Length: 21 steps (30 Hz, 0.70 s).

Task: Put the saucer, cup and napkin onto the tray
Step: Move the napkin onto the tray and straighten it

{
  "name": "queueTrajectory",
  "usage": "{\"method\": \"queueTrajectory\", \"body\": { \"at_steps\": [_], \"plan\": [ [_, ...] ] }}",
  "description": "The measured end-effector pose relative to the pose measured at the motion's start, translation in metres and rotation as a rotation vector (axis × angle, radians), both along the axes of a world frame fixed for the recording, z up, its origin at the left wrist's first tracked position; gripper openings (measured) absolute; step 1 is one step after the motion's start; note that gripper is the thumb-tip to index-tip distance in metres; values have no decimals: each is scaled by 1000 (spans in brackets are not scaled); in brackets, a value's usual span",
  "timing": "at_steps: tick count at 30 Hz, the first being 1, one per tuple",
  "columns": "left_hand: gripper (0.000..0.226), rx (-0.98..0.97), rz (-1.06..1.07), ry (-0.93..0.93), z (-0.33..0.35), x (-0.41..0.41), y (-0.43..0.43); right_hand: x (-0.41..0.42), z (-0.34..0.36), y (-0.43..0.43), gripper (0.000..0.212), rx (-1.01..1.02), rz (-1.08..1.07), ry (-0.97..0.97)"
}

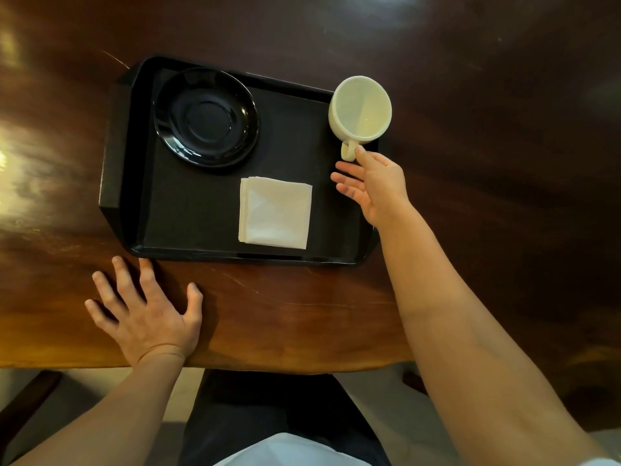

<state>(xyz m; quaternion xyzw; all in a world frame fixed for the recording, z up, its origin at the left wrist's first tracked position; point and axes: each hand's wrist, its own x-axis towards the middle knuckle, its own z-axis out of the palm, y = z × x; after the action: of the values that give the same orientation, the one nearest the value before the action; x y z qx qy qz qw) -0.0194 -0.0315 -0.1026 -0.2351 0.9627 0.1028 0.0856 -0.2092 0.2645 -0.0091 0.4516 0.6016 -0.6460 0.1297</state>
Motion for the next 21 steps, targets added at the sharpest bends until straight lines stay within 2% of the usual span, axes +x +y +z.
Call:
{"method": "queueTrajectory", "body": {
  "at_steps": [6, 16, 21],
  "plan": [
    [84, 8, 5, 1, 1, 0, 1, 19, -3, -17, 23, 130, -7, 45],
    [85, -5, -6, -33, 1, 0, -1, 17, -10, -94, 18, 78, 353, 35],
    [87, -11, -16, -61, 0, 0, -3, 10, -8, -123, 16, 15, 410, 17]
  ]
}}
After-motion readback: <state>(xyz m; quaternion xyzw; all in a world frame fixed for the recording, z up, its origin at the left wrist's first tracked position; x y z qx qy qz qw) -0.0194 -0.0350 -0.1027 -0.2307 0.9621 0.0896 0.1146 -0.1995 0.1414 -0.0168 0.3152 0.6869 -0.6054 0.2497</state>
